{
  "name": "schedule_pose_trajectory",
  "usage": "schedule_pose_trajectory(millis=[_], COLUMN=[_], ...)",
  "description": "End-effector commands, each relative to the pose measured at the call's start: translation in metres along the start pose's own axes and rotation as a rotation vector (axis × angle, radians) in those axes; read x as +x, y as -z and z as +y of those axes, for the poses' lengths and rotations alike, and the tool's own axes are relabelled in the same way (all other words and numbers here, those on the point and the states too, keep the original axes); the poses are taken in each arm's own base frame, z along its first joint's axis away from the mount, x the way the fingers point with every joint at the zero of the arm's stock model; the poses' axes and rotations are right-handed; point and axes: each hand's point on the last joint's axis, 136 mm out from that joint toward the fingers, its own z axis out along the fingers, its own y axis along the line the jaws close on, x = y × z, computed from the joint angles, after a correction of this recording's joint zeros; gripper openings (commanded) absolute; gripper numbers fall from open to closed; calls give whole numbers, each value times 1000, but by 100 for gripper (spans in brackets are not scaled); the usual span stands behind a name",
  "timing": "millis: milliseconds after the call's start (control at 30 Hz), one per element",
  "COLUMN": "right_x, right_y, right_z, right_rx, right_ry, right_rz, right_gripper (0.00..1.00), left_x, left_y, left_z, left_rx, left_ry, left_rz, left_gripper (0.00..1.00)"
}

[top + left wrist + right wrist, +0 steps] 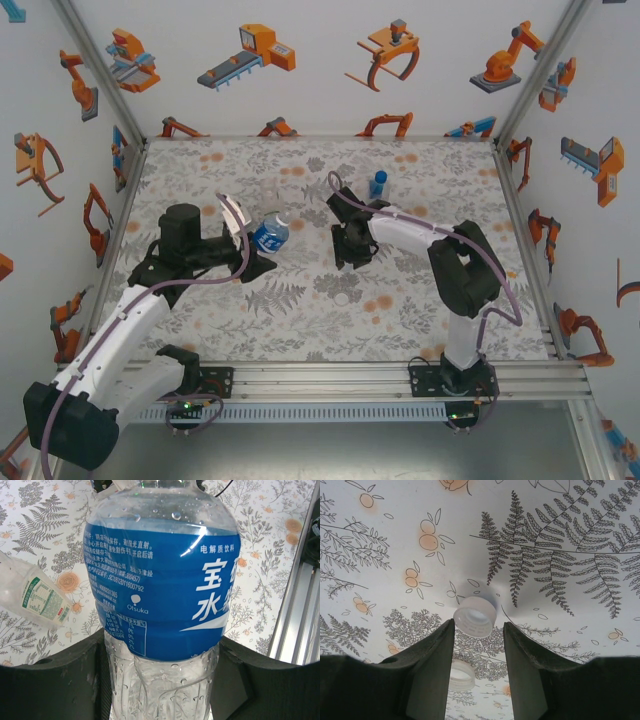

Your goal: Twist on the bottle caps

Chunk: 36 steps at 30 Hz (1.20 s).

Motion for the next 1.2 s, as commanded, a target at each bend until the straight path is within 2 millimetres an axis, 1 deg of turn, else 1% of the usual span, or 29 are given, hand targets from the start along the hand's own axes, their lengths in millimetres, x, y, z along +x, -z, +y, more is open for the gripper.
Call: schedule_pose_trajectory(millis=[0,167,267,533,733,833,1167], right_x=[8,8,4,-12,-18,-19,-24], right_y=[-9,-10,-4,22,31,31,17], right_z=[0,1,2,9,12,15,20], right_rx=[3,-2,-3,-21,-36,-45,-65], right_ry=[12,11,12,18,19,19,20], right_rz=[23,25,8,-48,-71,-75,-80], right_gripper=[42,42,42,42,41,41,42], left_x=[-12,-12,-12,-12,-12,-12,-11], left_y=[3,3,3,2,1,1,2], left_z=[-2,-2,-2,-2,-1,-1,-2], left_rx=[15,15,15,22,24,24,22], left_ry=[-19,-17,-16,-15,-12,-13,-12], left_rz=[-18,-17,-17,-16,-14,-15,-12], left_gripper=[0,0,0,0,0,0,0])
